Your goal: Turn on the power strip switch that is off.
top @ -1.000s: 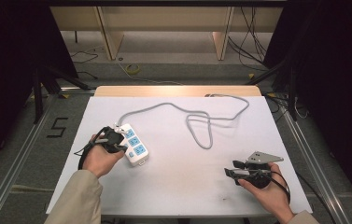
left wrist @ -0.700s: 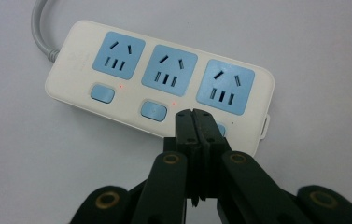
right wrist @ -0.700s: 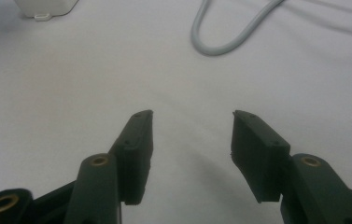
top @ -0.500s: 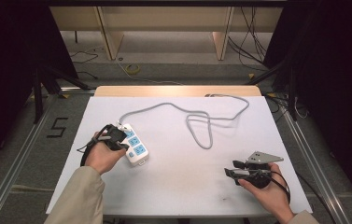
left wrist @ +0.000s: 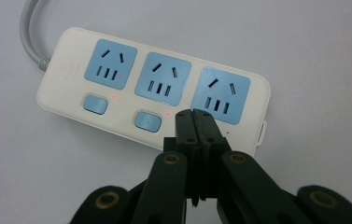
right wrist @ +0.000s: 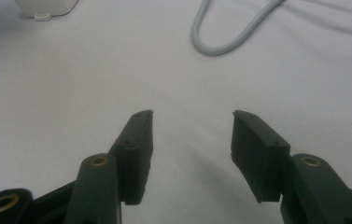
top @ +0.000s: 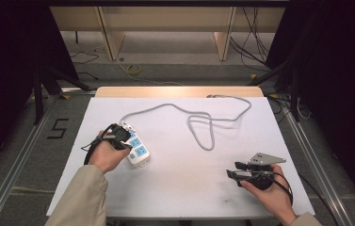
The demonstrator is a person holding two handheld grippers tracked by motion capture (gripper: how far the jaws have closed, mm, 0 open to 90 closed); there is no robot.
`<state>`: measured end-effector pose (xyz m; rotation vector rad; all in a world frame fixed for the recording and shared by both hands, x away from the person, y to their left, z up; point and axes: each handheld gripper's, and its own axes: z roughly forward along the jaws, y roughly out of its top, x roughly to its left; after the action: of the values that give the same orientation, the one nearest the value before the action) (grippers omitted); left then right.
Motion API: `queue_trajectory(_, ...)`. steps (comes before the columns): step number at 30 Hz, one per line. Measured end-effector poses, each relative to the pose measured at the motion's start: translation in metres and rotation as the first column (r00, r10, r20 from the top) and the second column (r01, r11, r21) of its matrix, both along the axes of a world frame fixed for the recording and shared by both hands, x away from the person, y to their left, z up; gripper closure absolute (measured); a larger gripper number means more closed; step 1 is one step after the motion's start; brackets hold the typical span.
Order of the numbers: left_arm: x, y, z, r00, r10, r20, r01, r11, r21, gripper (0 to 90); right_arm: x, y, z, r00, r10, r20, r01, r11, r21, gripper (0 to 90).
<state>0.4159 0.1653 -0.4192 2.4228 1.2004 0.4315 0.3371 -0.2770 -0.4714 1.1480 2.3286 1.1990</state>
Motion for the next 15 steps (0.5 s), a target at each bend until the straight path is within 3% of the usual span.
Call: queue_trajectory(15,0.0039,-0.0035,-0.0016,0.9995,-0.011,-0.028,0.011,0.9997,0.022,89.7,0.0002,0.0002,-0.0003,1.0000,0.001,-0.003,-0.001,1.0000,0.001,49.4)
